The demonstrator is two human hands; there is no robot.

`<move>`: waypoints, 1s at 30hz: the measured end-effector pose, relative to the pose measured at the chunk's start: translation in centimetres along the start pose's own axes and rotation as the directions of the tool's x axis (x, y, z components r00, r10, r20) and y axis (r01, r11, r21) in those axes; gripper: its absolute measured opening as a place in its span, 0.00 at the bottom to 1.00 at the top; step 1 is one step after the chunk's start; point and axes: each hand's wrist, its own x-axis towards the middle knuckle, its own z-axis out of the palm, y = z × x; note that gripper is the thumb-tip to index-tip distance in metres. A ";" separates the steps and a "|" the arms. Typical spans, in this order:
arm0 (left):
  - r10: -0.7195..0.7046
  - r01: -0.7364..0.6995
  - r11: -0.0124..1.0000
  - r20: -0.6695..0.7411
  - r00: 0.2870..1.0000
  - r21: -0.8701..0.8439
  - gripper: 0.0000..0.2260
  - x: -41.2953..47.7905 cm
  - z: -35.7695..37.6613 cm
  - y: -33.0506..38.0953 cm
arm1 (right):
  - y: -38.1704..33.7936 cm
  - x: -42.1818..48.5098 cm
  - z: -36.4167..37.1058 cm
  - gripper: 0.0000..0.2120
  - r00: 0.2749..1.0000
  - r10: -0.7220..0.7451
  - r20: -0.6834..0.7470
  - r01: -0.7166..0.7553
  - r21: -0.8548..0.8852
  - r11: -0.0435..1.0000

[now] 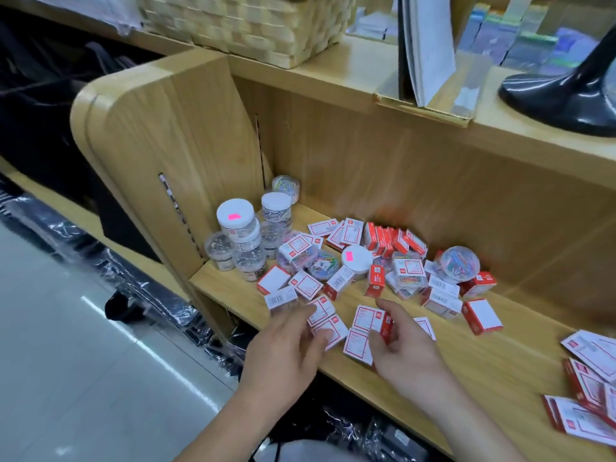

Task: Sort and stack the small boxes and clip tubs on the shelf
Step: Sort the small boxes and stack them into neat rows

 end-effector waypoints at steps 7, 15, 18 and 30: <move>0.098 -0.120 0.986 0.181 0.979 0.115 0.20 -0.4 0.5 -1.6 | -1.5 0.3 -0.2 0.34 0.994 -0.105 -0.001 0.102 -0.246 0.964; 0.295 -0.315 0.938 0.144 0.945 0.144 0.19 1.9 1.0 1.9 | 5.4 -0.4 -5.0 0.23 0.970 -0.130 -0.208 0.057 -0.323 0.945; 0.351 -0.433 0.859 0.302 0.886 0.272 0.27 3.0 2.5 2.3 | 6.8 -0.5 -5.0 0.29 0.992 -0.126 -0.013 0.109 -0.425 0.899; 0.340 -0.426 0.857 0.304 0.890 0.291 0.23 3.5 3.3 1.7 | 8.1 -1.0 -4.6 0.18 0.986 -0.143 -0.081 0.093 -0.442 0.892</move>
